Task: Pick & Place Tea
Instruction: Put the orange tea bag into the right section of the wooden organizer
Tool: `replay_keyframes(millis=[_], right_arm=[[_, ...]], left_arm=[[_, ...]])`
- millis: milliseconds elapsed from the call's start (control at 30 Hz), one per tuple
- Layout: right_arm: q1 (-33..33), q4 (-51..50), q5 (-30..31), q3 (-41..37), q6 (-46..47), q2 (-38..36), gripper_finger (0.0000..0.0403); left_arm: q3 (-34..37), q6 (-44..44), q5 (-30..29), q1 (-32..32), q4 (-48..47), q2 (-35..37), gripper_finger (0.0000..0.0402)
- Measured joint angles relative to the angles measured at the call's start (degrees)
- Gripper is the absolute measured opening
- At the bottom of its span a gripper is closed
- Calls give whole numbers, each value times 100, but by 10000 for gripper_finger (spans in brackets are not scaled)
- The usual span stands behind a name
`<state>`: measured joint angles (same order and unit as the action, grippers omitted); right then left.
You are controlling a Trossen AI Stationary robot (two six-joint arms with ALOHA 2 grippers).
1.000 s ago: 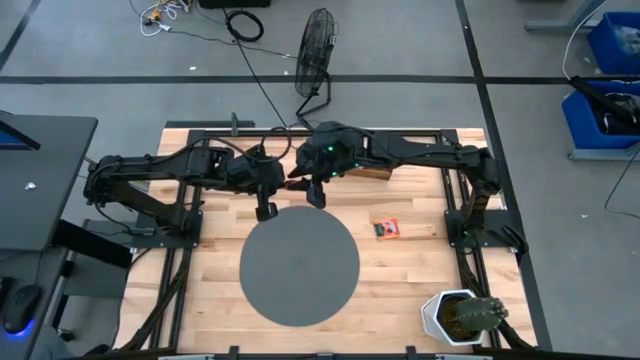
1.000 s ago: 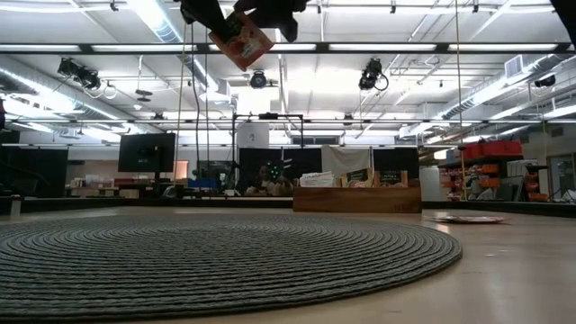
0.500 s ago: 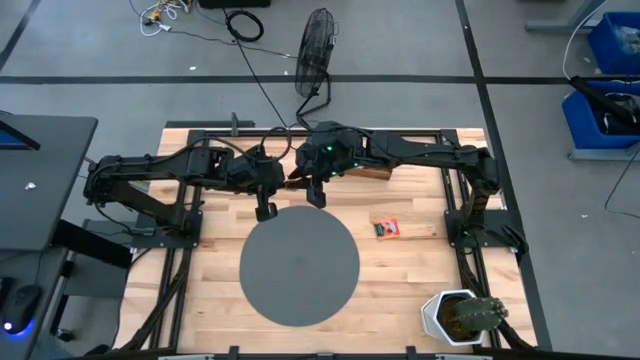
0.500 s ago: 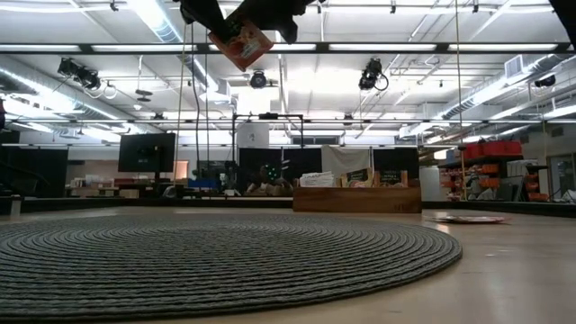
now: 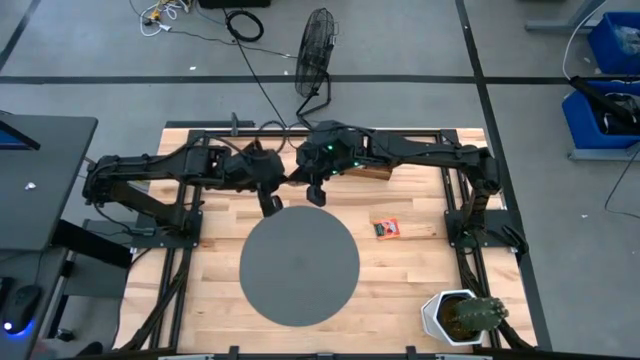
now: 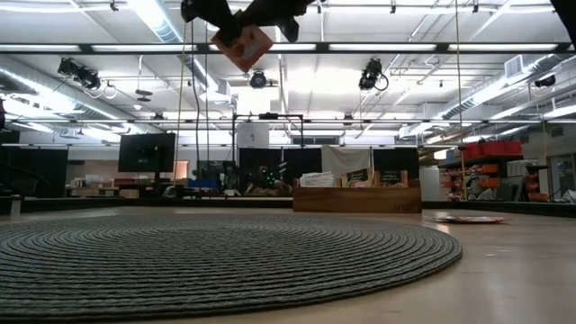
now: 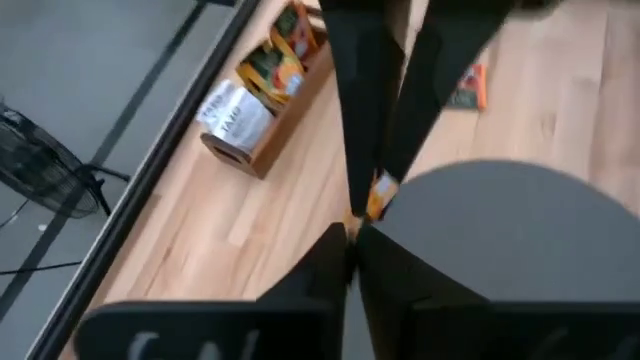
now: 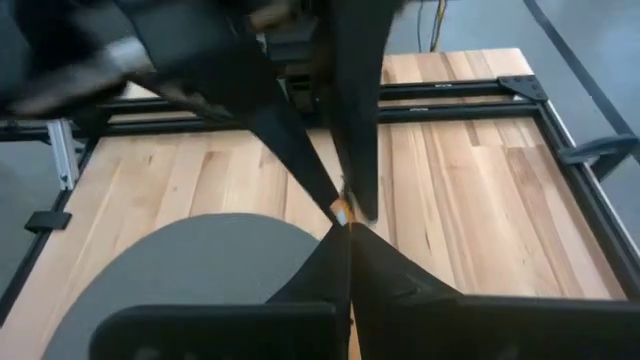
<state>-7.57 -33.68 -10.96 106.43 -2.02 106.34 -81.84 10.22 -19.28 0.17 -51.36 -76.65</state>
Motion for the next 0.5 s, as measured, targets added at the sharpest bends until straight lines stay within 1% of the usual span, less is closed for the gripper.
replay_keyframes(millis=[267,367,500], right_arm=[[-197,-434,78,-10,27,-333,1],[-308,-607,151,-36,-68,-516,1],[-446,-568,155,-331,10,-859,0]], left_arm=[[-5,404,-234,-72,14,339,119],[14,555,-823,-227,98,519,149],[429,710,-1425,-470,518,909,176]])
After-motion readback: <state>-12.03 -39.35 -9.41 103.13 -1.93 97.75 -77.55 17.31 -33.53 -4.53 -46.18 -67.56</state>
